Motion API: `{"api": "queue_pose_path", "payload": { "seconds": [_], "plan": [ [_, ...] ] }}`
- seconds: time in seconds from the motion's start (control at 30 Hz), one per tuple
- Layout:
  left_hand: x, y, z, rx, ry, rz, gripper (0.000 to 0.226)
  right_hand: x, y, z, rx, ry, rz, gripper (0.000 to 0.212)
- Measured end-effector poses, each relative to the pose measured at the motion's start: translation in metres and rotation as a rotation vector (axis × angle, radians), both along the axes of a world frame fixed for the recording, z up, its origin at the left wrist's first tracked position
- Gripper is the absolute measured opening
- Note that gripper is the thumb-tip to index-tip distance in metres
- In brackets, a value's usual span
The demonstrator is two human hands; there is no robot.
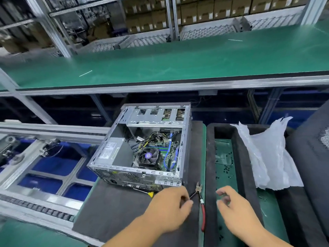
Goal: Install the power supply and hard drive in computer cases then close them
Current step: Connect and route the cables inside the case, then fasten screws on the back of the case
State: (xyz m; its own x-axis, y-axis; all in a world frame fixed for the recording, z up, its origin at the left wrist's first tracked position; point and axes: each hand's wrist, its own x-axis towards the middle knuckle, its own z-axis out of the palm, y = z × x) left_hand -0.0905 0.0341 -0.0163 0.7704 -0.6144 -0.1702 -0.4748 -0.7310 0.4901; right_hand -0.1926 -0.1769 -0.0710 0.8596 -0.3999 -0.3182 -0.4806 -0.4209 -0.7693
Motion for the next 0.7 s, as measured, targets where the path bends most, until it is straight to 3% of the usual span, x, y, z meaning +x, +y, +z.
{"api": "queue_pose_path", "payload": {
  "seconds": [0.17, 0.3, 0.37, 0.43, 0.53, 0.57, 0.63, 0.7],
  "plan": [
    [0.007, -0.014, 0.038, -0.303, 0.013, -0.023, 0.021, -0.002, -0.002, 0.002, 0.004, -0.038, -0.045, 0.023],
    [0.05, -0.006, 0.057, -0.432, -0.15, 0.191, 0.017, -0.01, -0.007, 0.0, -0.014, -0.019, -0.095, 0.025],
    [0.088, 0.006, 0.065, -0.25, -0.188, 0.341, 0.014, -0.016, -0.011, -0.003, -0.03, -0.007, -0.114, 0.025],
    [0.125, 0.023, 0.067, -0.002, -0.076, 0.416, 0.017, -0.02, -0.013, -0.006, -0.032, 0.009, -0.133, 0.025],
    [0.155, 0.037, 0.058, 0.318, 0.125, 0.235, 0.037, -0.024, -0.012, -0.009, -0.016, 0.019, -0.141, 0.023],
    [0.157, 0.036, 0.054, 0.451, 0.159, 0.115, 0.034, -0.025, -0.011, -0.01, -0.009, 0.018, -0.144, 0.023],
    [0.157, 0.035, 0.044, 0.593, 0.132, -0.051, 0.021, -0.026, -0.009, -0.012, 0.007, 0.018, -0.146, 0.023],
    [0.157, 0.035, 0.04, 0.685, 0.119, -0.118, 0.03, -0.024, -0.006, -0.015, 0.02, 0.018, -0.141, 0.023]
  ]
}}
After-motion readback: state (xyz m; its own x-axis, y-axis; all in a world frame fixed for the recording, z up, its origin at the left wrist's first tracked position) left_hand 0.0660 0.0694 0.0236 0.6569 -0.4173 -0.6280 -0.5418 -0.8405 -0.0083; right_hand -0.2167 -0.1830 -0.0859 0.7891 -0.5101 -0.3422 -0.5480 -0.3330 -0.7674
